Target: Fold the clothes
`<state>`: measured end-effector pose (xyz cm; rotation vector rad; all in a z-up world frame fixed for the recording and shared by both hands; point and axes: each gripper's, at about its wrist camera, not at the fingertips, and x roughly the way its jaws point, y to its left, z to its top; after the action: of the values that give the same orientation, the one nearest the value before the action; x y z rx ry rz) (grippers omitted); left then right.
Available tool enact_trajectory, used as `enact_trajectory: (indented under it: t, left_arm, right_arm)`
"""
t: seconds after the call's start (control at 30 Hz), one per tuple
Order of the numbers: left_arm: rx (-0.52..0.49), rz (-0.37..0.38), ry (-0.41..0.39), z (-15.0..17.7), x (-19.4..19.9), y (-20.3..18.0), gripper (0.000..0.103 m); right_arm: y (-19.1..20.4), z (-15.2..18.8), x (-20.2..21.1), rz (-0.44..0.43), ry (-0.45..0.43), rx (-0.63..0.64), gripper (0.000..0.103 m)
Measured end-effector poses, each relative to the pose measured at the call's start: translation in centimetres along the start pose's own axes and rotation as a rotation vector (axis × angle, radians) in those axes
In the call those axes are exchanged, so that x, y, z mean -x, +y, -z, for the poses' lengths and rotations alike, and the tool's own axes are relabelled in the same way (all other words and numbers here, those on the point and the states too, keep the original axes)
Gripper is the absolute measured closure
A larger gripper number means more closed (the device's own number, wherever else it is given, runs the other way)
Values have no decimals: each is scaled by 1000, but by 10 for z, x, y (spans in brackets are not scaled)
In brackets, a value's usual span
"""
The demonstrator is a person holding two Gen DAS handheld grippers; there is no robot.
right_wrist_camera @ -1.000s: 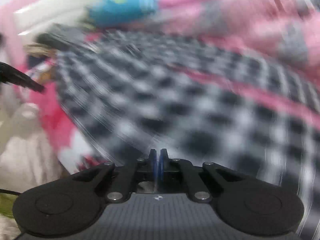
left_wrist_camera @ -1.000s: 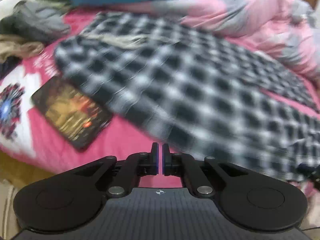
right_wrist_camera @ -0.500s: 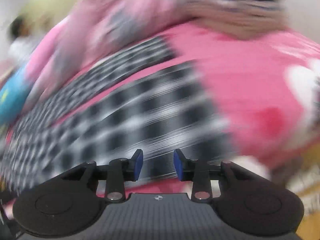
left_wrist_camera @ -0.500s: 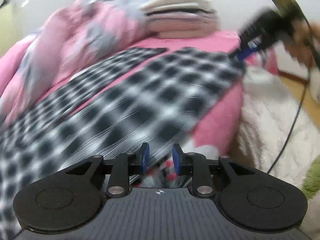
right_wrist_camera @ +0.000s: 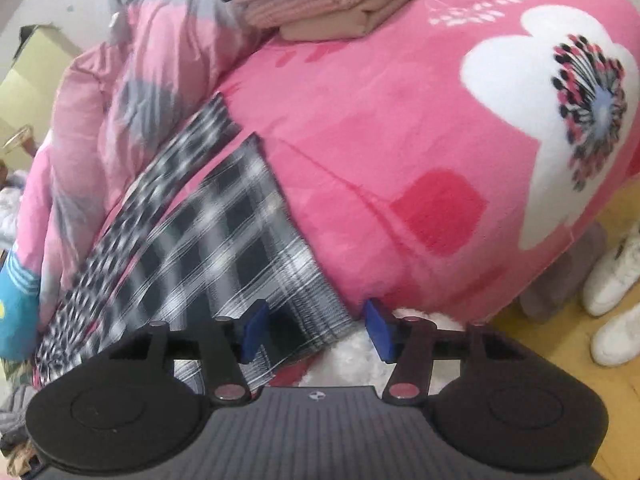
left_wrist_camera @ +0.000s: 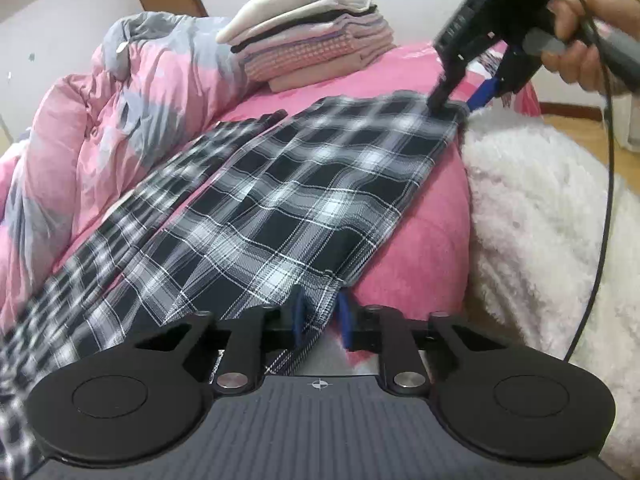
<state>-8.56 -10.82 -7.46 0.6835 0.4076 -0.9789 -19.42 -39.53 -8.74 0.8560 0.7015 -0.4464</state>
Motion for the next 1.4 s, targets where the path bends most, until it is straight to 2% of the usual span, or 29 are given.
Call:
enact_trajectory:
  t: [0.07,0.1,0.13,0.23,0.3,0.4,0.57,0.63,0.73,0.77,0.83,0.87,0.93,1.07,1.17,1.2,1.23,1.27,1.3,1.33,1.4]
  left_arm:
    - [46,-4,-5,-2,-1,3,100]
    - [78,7,-10,-2,1,7,102]
    - [110,17,-14,-3,3,11,103]
    - [173,71,-27,-6,11,19,103]
    - [178,105,-16,-3,10,19,103]
    - [186,154,0,0,9,19,103]
    - [222,178,19,6,1,23,102]
    - [236,189,22,7,1,25,100]
    - [289,224,43,13,14,33,97]
    - [317,237,57,16,19,38,97]
    - [386,234,79,24,33,52,97]
    - [418,208,88,29,40,61,97]
    - [490,107,134,40,47,82,97]
    - [637,-81,270,66,50,120,97]
    - [724,-103,300,82,63,131,95]
    - [751,-102,306,88,67,132,95]
    - [779,-101,311,93,71,133,95]
    - [806,-100,316,98,75,134,95]
    - [834,-99,322,104,78,135,95]
    - [872,-86,320,109,81,138,95]
    - [924,-66,307,119,85,141,95]
  right_arm:
    - [4,2,3,13,-18,45,82]
    - [5,2,6,11,-31,54,88]
    - [6,1,10,10,-46,65,99]
    - [17,-1,27,19,-104,120,99]
    - [26,-2,35,47,-120,173,99]
    - [25,-1,28,105,-88,194,99]
    - [19,2,21,145,-68,190,99]
    - [19,2,18,201,-68,202,95]
    - [25,1,26,371,-132,246,92]
    - [30,1,31,368,-157,262,91]
    - [47,2,38,295,-196,299,91]
    - [61,4,35,233,-196,331,91]
    - [91,8,25,109,-185,398,91]
    - [169,36,-37,-155,-29,557,91]
    - [214,69,-78,-309,106,659,91]
    - [225,82,-88,-338,154,696,91]
    - [231,96,-96,-337,205,743,86]
    - [236,110,-99,-335,221,793,83]
    - [237,118,-91,-328,185,849,80]
    - [239,123,-84,-319,197,903,75]
    - [246,125,-72,-302,261,975,73]
